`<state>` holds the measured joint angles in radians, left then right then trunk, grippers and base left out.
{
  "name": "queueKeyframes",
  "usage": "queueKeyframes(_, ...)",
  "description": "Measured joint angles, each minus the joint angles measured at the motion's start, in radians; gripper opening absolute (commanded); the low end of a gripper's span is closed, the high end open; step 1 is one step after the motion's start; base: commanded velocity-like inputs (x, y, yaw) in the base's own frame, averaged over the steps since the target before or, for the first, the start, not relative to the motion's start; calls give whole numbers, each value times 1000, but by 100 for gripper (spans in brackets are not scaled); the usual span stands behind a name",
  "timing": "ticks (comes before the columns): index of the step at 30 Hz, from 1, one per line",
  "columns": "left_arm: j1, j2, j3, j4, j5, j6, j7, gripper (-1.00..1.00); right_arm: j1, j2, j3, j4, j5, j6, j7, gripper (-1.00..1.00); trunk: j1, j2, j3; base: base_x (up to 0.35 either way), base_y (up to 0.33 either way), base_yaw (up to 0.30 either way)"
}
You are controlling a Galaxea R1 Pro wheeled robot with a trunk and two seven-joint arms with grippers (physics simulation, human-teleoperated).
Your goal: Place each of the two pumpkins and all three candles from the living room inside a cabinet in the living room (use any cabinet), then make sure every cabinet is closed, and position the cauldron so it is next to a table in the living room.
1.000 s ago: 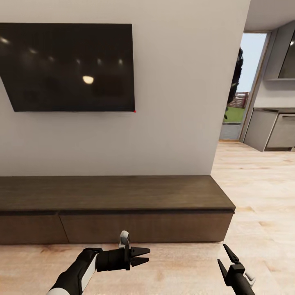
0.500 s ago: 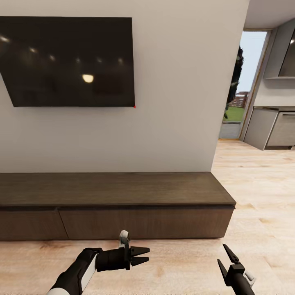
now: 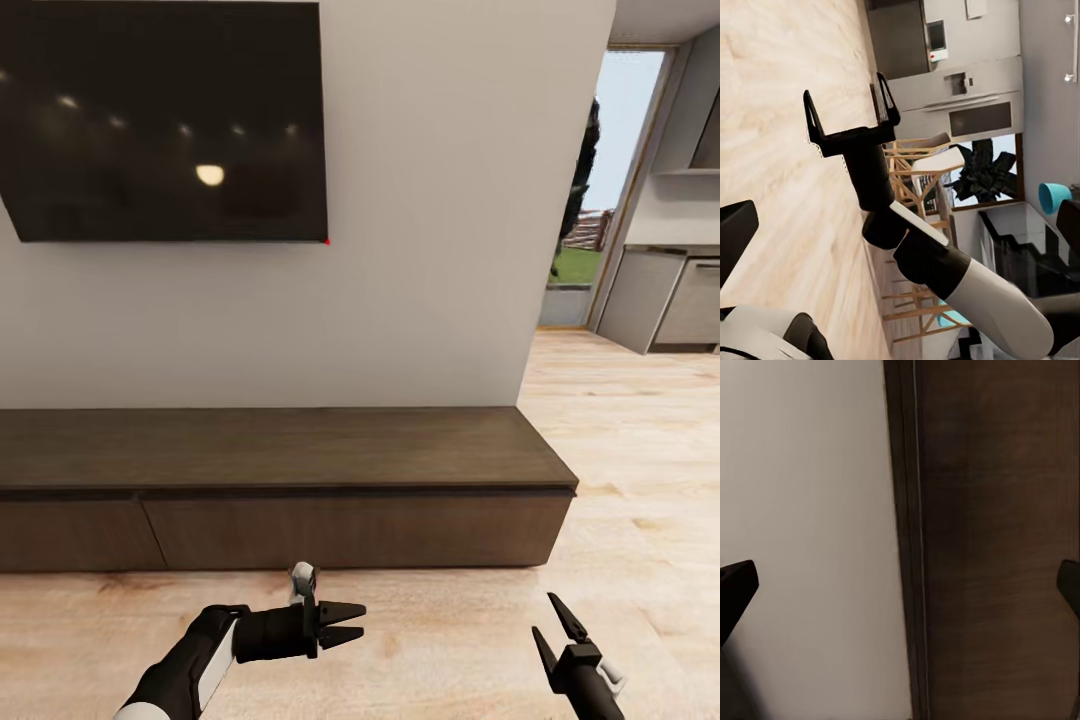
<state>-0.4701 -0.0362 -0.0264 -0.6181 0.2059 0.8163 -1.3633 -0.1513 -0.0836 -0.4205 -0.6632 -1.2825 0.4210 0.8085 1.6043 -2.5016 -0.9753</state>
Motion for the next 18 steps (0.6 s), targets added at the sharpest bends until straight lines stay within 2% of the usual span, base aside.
queueKeyframes(3,0,0,0,0,0,0,0,100,0,-1,0,1,1,0,48,100,1,-1,-12,0,0,0)
queueKeyframes(6,0,0,0,0,0,0,0,100,0,-1,0,2,3,0,60,100,3,-1,-23,0,0,0)
queueKeyframes(15,1,0,1,-15,0,0,-3,100,0,-1,1,3,4,0,66,100,3,-1,-23,1,0,0)
queueKeyframes(18,1,0,0,-21,0,0,-3,100,0,-1,1,3,4,0,67,100,2,-2,-23,145,0,0)
